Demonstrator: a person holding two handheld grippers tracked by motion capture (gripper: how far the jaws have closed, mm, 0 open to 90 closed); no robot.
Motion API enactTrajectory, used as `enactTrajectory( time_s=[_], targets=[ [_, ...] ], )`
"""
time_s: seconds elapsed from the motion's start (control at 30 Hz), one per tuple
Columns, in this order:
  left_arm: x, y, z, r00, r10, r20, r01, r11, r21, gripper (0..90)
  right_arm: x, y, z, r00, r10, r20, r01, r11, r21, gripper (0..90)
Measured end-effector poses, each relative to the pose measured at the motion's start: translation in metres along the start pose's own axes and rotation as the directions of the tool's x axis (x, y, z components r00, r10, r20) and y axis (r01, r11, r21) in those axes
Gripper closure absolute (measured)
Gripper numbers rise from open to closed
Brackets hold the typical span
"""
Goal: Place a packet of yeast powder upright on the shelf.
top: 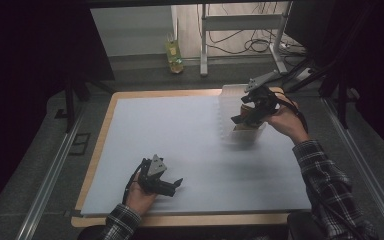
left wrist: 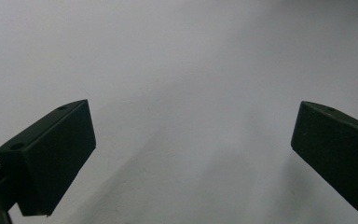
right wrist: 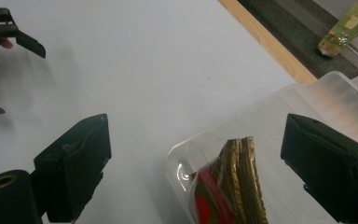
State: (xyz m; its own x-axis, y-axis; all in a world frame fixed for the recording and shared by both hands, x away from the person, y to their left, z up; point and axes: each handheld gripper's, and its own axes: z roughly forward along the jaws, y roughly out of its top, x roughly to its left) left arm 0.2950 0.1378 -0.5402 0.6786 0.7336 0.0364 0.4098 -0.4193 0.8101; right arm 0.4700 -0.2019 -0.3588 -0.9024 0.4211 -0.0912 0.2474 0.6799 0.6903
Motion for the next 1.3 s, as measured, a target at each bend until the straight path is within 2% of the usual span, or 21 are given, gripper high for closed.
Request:
enactTrajectory(
  time_s=[0.17,0.87,1.13,1.3],
  targets=[
    [0.000,0.000,0.000,1.0000,-0.001,0.000,0.001,1.0000,0.001,0.0,0.005,0.003,-0.002,1.0000,0.000,0.001,0.000,1.000,-0.024,8.7],
    [0.001,0.000,-0.001,1.0000,0.007,-0.007,-0.007,0.9999,0.009,0.0,0.035,0.010,-0.001,0.9995,-0.029,0.012,0.030,0.998,-0.059,8.5],
    [0.001,0.000,-0.001,0.9999,0.007,-0.008,-0.006,0.9999,0.010,0.0,0.045,0.012,-0.003,0.9992,-0.040,-0.005,0.040,0.997,-0.071,8.5],
    [0.001,0.000,-0.001,1.0000,0.000,-0.009,0.000,1.0000,0.003,0.0,0.050,0.011,-0.003,0.9994,-0.028,-0.023,0.026,0.996,-0.082,8.5]
  ],
)
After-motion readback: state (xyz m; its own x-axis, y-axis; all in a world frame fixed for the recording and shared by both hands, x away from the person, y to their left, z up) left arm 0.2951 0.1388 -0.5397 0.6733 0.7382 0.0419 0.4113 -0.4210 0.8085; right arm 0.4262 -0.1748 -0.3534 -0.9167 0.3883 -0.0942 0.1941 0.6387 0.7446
